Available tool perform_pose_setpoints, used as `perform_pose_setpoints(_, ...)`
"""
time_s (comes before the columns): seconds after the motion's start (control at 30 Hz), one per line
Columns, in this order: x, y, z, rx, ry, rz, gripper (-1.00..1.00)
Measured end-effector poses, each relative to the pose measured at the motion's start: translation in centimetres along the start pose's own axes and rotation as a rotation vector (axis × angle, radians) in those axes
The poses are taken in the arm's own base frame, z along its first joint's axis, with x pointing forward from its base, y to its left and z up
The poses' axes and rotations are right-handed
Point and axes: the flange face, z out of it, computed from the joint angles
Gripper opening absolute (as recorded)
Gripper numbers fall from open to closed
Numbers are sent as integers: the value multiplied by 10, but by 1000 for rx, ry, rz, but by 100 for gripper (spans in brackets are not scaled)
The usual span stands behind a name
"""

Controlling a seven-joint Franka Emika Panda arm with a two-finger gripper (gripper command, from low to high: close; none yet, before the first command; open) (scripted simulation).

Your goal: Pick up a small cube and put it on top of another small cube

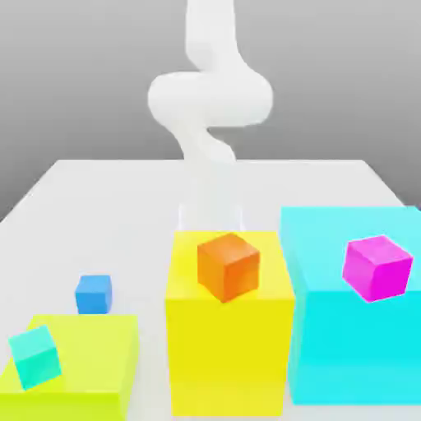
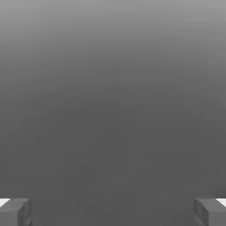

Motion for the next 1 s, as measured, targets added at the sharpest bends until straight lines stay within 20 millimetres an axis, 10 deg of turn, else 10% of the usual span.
perform_pose_setpoints(0.3, 13, 174, 189, -365, -24, 570, 0)
perform_pose_setpoints(0.6, -78, 406, 271, -741, -8, 1245, 0)
perform_pose_setpoints(0.87, -117, 456, 314, -785, -2, 1324, 0)
perform_pose_setpoints(0.9, -121, 460, 319, -785, -2, 1324, -100)
perform_pose_setpoints(1.0, -121, 460, 320, -784, -1, 1323, -100)
